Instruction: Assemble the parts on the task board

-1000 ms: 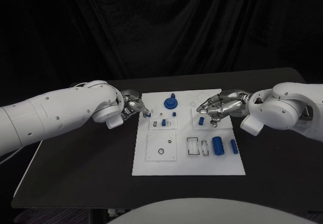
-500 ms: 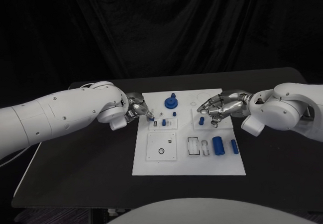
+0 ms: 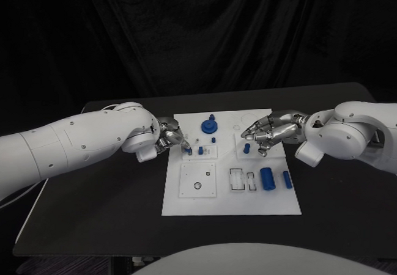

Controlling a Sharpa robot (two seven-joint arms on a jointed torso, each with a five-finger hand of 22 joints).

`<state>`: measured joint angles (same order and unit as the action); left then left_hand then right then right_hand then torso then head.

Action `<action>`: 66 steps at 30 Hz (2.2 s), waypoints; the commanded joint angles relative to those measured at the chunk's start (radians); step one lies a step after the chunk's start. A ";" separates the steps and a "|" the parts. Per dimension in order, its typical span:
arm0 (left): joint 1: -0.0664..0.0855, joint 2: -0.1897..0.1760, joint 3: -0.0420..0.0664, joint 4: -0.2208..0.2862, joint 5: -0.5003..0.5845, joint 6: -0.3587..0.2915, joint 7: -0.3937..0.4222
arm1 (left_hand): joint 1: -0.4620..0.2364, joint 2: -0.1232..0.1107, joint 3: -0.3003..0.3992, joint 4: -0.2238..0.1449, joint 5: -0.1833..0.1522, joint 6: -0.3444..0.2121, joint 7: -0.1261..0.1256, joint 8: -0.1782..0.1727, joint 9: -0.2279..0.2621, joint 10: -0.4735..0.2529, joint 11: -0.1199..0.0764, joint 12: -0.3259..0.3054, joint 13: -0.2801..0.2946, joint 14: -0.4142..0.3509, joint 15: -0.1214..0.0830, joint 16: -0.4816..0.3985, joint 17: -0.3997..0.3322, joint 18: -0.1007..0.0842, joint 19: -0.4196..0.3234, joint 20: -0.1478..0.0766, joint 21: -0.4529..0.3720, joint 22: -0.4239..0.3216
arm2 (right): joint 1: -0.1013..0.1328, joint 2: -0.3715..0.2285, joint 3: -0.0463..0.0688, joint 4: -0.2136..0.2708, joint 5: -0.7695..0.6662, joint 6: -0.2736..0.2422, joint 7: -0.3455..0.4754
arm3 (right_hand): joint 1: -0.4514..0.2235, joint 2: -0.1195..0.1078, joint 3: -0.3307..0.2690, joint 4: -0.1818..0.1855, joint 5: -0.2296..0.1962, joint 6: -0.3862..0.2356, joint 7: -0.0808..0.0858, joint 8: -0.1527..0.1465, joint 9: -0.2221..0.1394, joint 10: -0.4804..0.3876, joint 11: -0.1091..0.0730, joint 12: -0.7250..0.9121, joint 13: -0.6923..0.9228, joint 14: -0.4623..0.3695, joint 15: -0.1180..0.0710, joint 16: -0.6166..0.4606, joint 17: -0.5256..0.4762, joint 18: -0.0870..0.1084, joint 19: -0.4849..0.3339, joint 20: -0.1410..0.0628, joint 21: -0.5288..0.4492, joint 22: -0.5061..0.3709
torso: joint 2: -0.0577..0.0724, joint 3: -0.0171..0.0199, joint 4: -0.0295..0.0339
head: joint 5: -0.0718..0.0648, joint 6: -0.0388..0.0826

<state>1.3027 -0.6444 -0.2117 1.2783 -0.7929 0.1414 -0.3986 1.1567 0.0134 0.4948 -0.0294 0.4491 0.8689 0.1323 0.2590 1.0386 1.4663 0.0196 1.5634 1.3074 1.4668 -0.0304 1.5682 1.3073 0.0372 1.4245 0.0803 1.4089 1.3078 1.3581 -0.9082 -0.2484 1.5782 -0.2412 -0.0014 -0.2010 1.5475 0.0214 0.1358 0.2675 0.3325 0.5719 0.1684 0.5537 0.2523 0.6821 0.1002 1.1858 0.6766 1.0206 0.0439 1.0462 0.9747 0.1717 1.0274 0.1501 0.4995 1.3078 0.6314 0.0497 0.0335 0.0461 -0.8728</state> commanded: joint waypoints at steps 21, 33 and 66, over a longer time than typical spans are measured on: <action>-0.012 0.014 0.001 -0.020 0.003 0.028 0.010 | 0.001 0.012 0.011 -0.001 -0.001 0.037 -0.048 -0.002 0.001 0.092 -0.007 -0.006 0.255 0.104 -0.008 0.003 0.263 0.017 -0.006 -0.005 -0.007 0.153 | -0.003 0.001 0.001 0.001 -0.002 0.022 -0.011 | 0.012 -0.004 0.011 -0.002 0.012 0.007 0.011 0.009 -0.005 -0.005 0.000 0.008 -0.003 -0.010 0.000 0.007 -0.005 0.010 -0.003 0.001 -0.001 0.017 | 0.000 0.0002 0.0004 | 0.009 0.000; -0.017 0.017 0.001 -0.029 0.003 0.030 0.010 | 0.001 0.014 0.012 -0.001 -0.002 0.037 -0.048 -0.002 0.001 0.091 -0.007 -0.008 0.254 0.104 -0.008 0.003 0.263 0.017 -0.008 -0.005 -0.009 0.152 | -0.004 0.002 0.001 -0.001 -0.002 0.027 -0.016 | 0.013 -0.003 0.012 -0.003 0.013 0.008 0.011 0.010 -0.006 -0.005 0.000 0.008 -0.004 -0.011 0.000 0.007 -0.006 0.010 -0.003 0.001 -0.001 0.018 | -0.001 0.0006 0.0000 | 0.009 0.000; -0.026 0.022 0.001 -0.049 0.003 0.062 -0.018 | -0.119 0.015 -0.242 0.199 -0.320 0.069 -0.041 -0.114 -0.095 0.083 0.003 -0.014 0.250 0.104 0.001 0.003 0.263 0.019 -0.006 0.001 -0.035 0.159 | -0.004 0.003 0.001 -0.002 -0.002 0.053 -0.032 | 0.020 -0.004 0.022 -0.011 0.026 0.010 0.012 0.014 -0.013 -0.008 0.003 0.009 -0.009 -0.015 0.002 0.010 -0.011 0.010 -0.004 0.002 0.000 0.019 | -0.001 0.0008 0.0002 | 0.004 0.000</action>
<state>1.2799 -0.6239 -0.2102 1.2308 -0.7926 0.1862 -0.4046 1.0493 0.0273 0.2601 0.1663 0.1337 0.9337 0.0853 0.1505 0.9459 1.4667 0.0130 1.5518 1.3074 1.4669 -0.0376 1.5682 1.3073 0.0373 1.4209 0.0768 1.3768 1.3075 1.3567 -0.9049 -0.2482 1.5744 -0.2413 0.0316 -0.2158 1.5584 0.0183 0.1509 0.2577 0.3525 0.5755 0.1721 0.5615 0.2406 0.6786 0.1038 1.1897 0.6685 1.0137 0.0440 1.0500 0.9646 0.1717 1.0274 0.1501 0.4995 1.3074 0.6304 0.0505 0.0333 0.0497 -0.8728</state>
